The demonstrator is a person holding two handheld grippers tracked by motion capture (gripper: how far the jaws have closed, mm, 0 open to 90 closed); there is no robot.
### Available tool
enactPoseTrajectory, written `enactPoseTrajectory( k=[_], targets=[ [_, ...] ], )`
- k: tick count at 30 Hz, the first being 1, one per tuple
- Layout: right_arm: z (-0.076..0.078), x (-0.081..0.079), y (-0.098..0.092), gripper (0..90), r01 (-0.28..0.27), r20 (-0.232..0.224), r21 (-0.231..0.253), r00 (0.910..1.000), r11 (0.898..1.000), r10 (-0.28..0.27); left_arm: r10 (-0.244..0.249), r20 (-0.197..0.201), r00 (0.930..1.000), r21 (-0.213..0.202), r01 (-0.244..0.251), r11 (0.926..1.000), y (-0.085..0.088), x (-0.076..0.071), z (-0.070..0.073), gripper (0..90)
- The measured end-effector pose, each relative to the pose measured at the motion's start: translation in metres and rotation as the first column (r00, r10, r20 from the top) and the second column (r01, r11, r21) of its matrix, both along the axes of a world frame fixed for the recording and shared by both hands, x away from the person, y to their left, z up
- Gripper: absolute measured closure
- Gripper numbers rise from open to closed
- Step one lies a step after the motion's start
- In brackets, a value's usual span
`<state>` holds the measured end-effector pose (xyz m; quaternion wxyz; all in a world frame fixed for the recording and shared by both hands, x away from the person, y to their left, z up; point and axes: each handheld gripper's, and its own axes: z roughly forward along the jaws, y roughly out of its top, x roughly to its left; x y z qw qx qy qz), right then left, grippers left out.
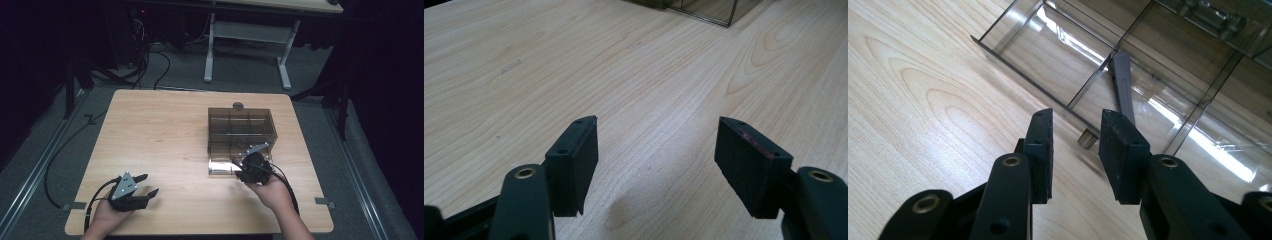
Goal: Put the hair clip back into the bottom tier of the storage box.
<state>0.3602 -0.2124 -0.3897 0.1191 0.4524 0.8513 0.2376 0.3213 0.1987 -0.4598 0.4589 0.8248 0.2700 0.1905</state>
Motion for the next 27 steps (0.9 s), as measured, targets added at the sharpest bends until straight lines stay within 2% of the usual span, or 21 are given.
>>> enactPoseTrajectory(
  k=[5,9,12,15,17,19,20,21,22,23,25,27],
  targets=[
    [-0.016,-0.021,-0.009,61.0,-0.004,0.094,0.088,0.9955,0.996,-0.004,-0.001,-0.001,1.0000,0.002,0.001,1.0000,0.000,0.000,0.000,34.3],
    [-0.033,-0.041,-0.015,57.7,0.012,0.181,0.144,0.9828,0.990,-0.038,0.002,-0.001,1.0000,0.001,-0.002,1.0000,0.000,0.000,0.000,34.3],
    [-0.043,-0.052,-0.017,57.2,0.013,0.225,0.171,0.9731,0.985,-0.052,0.002,0.000,1.0000,0.002,-0.002,1.0000,0.000,0.000,0.000,34.3],
    [-0.055,-0.067,-0.020,57.3,0.021,0.291,0.232,0.9526,0.973,-0.090,0.002,0.000,1.0000,0.005,-0.002,1.0000,0.000,0.000,0.000,34.3],
    [-0.061,-0.076,-0.022,57.3,0.033,0.338,0.274,0.9324,0.961,-0.128,0.003,-0.001,1.0000,0.008,-0.003,1.0000,0.000,0.000,0.000,34.3],
    [-0.061,-0.082,-0.024,56.9,0.045,0.357,0.286,0.9220,0.957,-0.150,0.003,0.000,1.0000,0.011,-0.003,0.9999,-0.001,0.000,0.000,34.4],
    [-0.060,-0.083,-0.025,56.5,0.046,0.360,0.290,0.9200,0.956,-0.154,0.002,0.001,1.0000,0.011,-0.002,0.9999,-0.001,0.000,0.000,34.4],
    [-0.062,-0.083,-0.027,56.0,0.053,0.351,0.310,0.9214,0.949,-0.166,0.001,0.000,1.0000,0.012,-0.001,0.9999,-0.001,0.000,0.000,34.4],
    [-0.065,-0.081,-0.028,54.4,0.069,0.319,0.324,0.9310,0.944,-0.177,0.001,0.000,1.0000,0.014,-0.001,0.9999,-0.001,0.000,0.000,34.5],
    [-0.065,-0.079,-0.029,54.3,0.077,0.303,0.325,0.9359,0.943,-0.181,0.000,0.002,1.0000,0.014,-0.001,0.9999,-0.001,0.000,0.000,34.5],
    [-0.065,-0.078,-0.028,54.6,0.079,0.322,0.329,0.9276,0.941,-0.190,-0.001,-0.001,1.0000,0.015,0.001,0.9999,-0.002,0.000,0.000,34.5],
    [-0.065,-0.078,-0.027,54.6,0.082,0.322,0.318,0.9276,0.944,-0.189,0.000,0.001,1.0000,0.017,0.000,0.9999,-0.002,0.000,0.000,34.4]
  ],
)
